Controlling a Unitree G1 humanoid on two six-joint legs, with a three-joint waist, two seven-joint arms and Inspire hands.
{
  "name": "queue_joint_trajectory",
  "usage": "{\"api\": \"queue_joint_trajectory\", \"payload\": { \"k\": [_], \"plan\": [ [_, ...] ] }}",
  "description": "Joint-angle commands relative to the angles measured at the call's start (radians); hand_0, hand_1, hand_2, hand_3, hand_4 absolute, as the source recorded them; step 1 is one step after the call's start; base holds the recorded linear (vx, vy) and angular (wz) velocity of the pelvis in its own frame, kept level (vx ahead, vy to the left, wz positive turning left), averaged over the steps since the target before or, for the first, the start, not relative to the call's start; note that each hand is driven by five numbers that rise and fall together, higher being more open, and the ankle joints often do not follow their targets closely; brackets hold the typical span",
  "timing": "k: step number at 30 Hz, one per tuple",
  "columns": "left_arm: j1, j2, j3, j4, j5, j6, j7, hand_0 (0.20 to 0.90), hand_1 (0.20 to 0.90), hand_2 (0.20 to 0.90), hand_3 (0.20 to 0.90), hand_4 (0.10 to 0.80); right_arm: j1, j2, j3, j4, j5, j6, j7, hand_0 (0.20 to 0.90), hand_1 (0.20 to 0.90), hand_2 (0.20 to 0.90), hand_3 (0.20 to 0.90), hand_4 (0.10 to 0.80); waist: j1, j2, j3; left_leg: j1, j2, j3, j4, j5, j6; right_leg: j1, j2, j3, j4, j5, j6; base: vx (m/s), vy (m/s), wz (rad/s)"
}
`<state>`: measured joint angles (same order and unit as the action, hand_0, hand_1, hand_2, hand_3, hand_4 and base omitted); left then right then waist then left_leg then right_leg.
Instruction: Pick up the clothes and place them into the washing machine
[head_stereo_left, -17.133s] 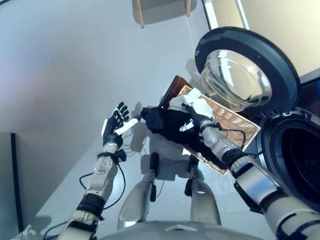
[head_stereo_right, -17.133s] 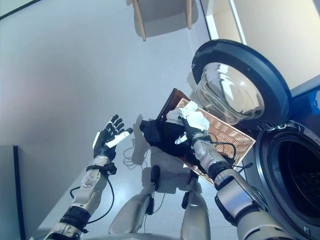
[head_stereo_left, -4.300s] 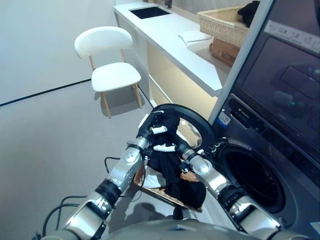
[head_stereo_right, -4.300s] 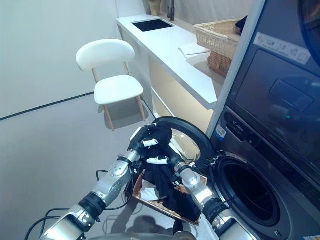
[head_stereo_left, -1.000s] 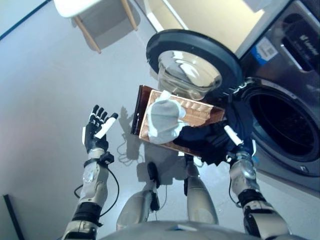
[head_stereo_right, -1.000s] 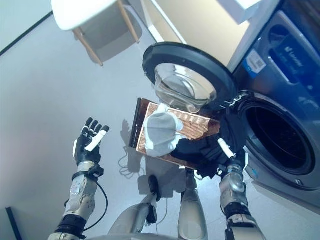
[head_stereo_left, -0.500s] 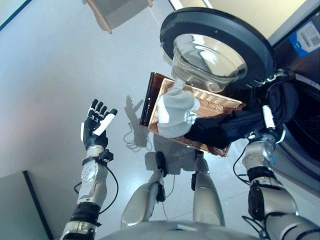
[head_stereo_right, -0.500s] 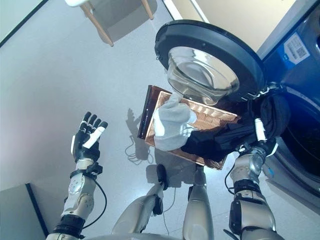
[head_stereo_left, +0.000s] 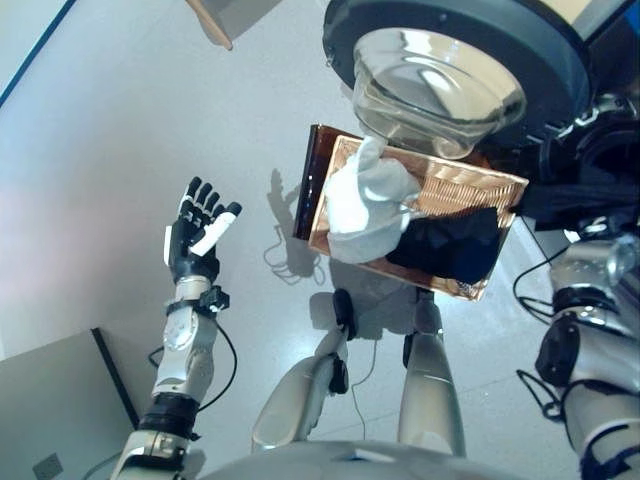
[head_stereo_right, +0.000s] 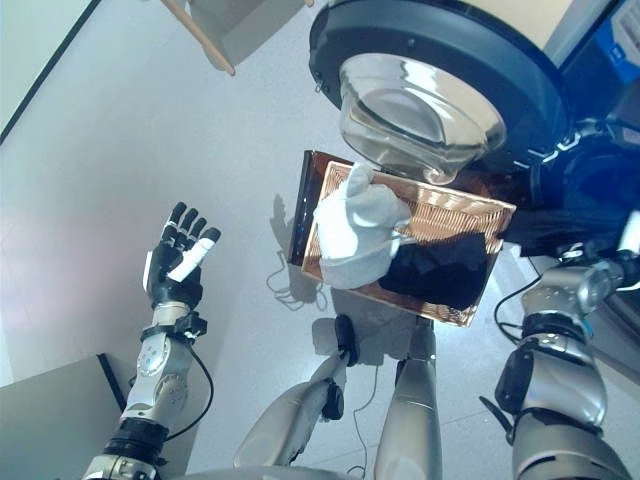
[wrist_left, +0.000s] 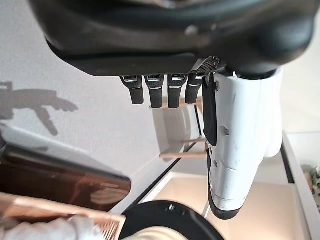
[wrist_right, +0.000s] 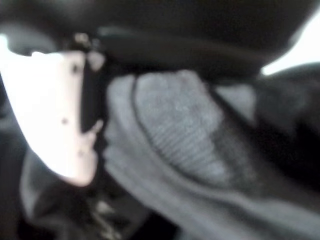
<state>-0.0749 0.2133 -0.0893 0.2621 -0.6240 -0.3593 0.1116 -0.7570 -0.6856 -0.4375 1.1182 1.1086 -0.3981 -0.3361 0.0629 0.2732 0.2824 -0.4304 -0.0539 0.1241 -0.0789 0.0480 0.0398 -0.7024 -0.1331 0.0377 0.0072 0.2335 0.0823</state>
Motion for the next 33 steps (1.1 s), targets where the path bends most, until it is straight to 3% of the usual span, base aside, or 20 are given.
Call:
{"api": "queue_joint_trajectory", "payload": {
  "k": [1,7,14,22,23,24,25,33],
  "plan": [
    [0.003,0.033,0.017,-0.105,-0.022,-0.114,0.009,0.900,0.900,0.900,0.900,0.800,-0.048,-0.198,0.047,-0.053,-0.019,-0.140,-0.024,0.200,0.200,0.200,0.200,0.300,-0.018,0.021,-0.076,-0.026,0.023,-0.042,-0.008,0.013,-0.115,-0.046,-0.013,-0.037,0.159,-0.154,0.023,0.037,-0.025,-0.02],
    [-0.012,0.042,0.023,-0.144,-0.025,-0.123,0.024,0.900,0.900,0.900,0.900,0.800,-0.115,-0.319,0.049,-0.138,-0.048,-0.189,-0.095,0.200,0.200,0.200,0.200,0.300,-0.028,0.021,-0.081,-0.057,0.018,-0.060,-0.008,0.003,-0.126,-0.103,-0.013,-0.022,0.196,-0.172,0.023,0.019,-0.013,0.04],
    [-0.011,0.060,0.019,-0.175,-0.031,-0.133,0.025,0.900,0.900,0.900,0.900,0.800,-0.210,-0.469,0.095,-0.087,-0.042,-0.185,-0.114,0.200,0.200,0.200,0.200,0.300,-0.034,0.033,-0.088,-0.084,-0.002,-0.073,-0.008,0.001,-0.137,-0.142,-0.017,-0.014,0.226,-0.176,0.022,0.015,0.001,0.08],
    [-0.014,0.057,0.036,-0.174,-0.039,-0.140,0.032,0.900,0.900,0.900,0.900,0.800,-0.173,-0.461,0.076,-0.058,-0.045,-0.182,-0.117,0.200,0.200,0.200,0.200,0.300,-0.037,0.041,-0.094,-0.091,-0.007,-0.079,-0.008,-0.001,-0.138,-0.163,-0.015,-0.014,0.233,-0.174,0.023,0.000,0.000,0.00],
    [-0.013,0.058,0.037,-0.174,-0.038,-0.140,0.032,0.900,0.900,0.900,0.900,0.800,-0.168,-0.456,0.073,-0.056,-0.043,-0.180,-0.112,0.315,0.315,0.315,0.315,0.382,-0.036,0.040,-0.095,-0.092,-0.008,-0.080,-0.008,-0.001,-0.139,-0.162,-0.015,-0.015,0.233,-0.175,0.023,0.000,0.000,0.00],
    [-0.012,0.058,0.038,-0.173,-0.038,-0.142,0.031,0.900,0.900,0.900,0.900,0.800,-0.161,-0.452,0.071,-0.052,-0.041,-0.177,-0.105,0.763,0.763,0.763,0.763,0.702,-0.036,0.040,-0.096,-0.091,-0.009,-0.081,-0.008,-0.002,-0.139,-0.161,-0.014,-0.016,0.233,-0.176,0.023,0.000,0.000,0.00],
    [-0.012,0.058,0.043,-0.172,-0.038,-0.142,0.031,0.900,0.900,0.900,0.900,0.800,-0.155,-0.449,0.071,-0.044,-0.040,-0.172,-0.101,0.900,0.900,0.900,0.900,0.800,-0.034,0.040,-0.097,-0.090,-0.009,-0.081,-0.008,-0.002,-0.139,-0.161,-0.014,-0.016,0.233,-0.176,0.023,0.000,0.000,0.00],
    [-0.009,0.062,0.059,-0.170,-0.043,-0.142,0.035,0.900,0.900,0.900,0.900,0.800,-0.145,-0.429,0.075,-0.002,-0.034,-0.148,-0.085,0.900,0.900,0.900,0.900,0.800,-0.027,0.038,-0.107,-0.079,-0.012,-0.086,-0.008,-0.012,-0.140,-0.144,-0.017,-0.023,0.224,-0.180,0.023,0.004,0.001,0.00]
  ]
}}
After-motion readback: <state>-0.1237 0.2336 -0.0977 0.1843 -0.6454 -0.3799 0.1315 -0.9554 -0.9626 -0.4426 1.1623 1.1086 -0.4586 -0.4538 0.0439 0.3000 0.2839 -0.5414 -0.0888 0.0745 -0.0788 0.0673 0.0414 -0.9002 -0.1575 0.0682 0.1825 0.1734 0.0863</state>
